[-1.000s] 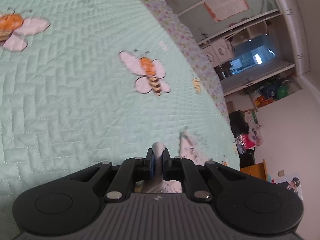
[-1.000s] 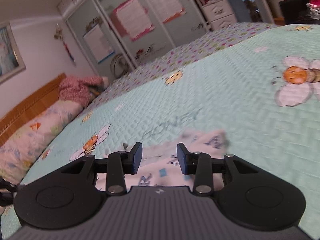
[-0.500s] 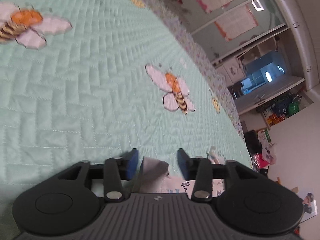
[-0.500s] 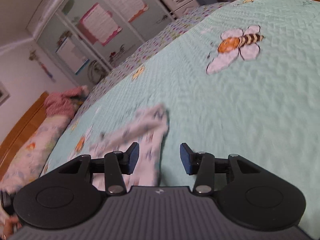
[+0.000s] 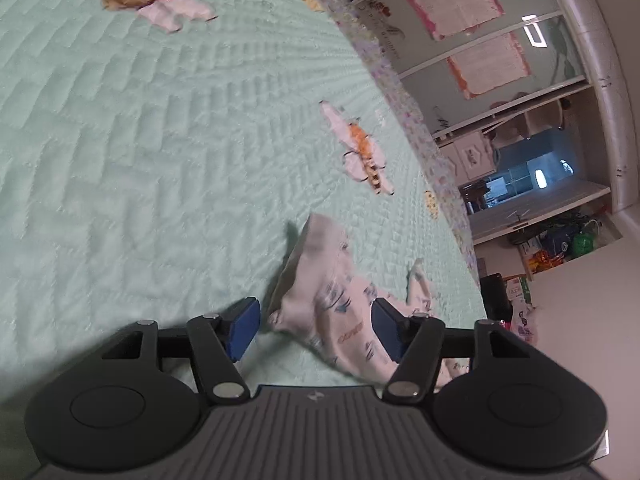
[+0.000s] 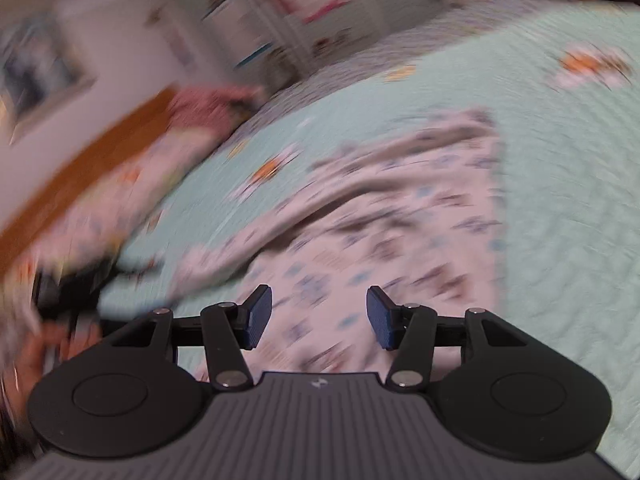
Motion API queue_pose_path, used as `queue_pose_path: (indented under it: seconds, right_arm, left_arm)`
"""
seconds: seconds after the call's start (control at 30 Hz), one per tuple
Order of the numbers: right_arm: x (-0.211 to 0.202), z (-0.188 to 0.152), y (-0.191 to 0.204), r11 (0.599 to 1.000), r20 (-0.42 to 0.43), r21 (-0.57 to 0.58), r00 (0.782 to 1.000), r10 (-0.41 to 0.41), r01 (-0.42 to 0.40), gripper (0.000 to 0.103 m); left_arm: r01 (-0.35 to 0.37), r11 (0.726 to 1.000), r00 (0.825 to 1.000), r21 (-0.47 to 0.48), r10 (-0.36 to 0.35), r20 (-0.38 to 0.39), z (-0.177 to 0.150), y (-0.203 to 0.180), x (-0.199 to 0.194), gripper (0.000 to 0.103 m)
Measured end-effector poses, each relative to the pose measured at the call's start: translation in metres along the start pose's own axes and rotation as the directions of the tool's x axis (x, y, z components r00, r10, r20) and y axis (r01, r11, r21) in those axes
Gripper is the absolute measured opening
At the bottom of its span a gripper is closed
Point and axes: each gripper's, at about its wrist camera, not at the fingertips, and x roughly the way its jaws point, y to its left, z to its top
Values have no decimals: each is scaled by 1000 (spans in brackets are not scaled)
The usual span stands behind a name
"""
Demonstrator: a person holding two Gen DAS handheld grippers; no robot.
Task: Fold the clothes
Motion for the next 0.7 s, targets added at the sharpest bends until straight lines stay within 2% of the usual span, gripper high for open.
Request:
queue_pose_path:
  seconds: [0.07,0.23,0.43,0.5,0.53,0.57,0.7]
  right_arm:
    - [-1,-4,19,998,-17,-68,1000,-5,4,54]
    - [-18,-11,29,1000,-16,-18,1000,-2,1,54]
    - [-32,-27,31,998,-51,11,997,-54,55,54]
    - [-35,-34,31,997,-71,19,995,-67,68,54]
    - [-37,-38,32,997,-80,19,994,-73,74,54]
    - [-39,-41,34,997,-88,13,993,-76,78,54]
    - [-46,-50,45,994,-115,-48,988,-99,94,54]
  left_arm:
    - [-10,1000,1000,28,10,18,6,-3,1,64]
    - [-21,995,1000,102,22,-13,12,-4,11,64]
    - [28,996,997,79,-22,-75,18,-11,35,63]
    - [18,998,997,60,-13,-77,22,-12,43,53]
    - [4,999,997,41,-1,-83,24,-12,47,13]
    - [-12,1000,995,26,14,-95,26,-11,50,7]
    - [-27,996,997,90,34,-74,31,-30,43,7]
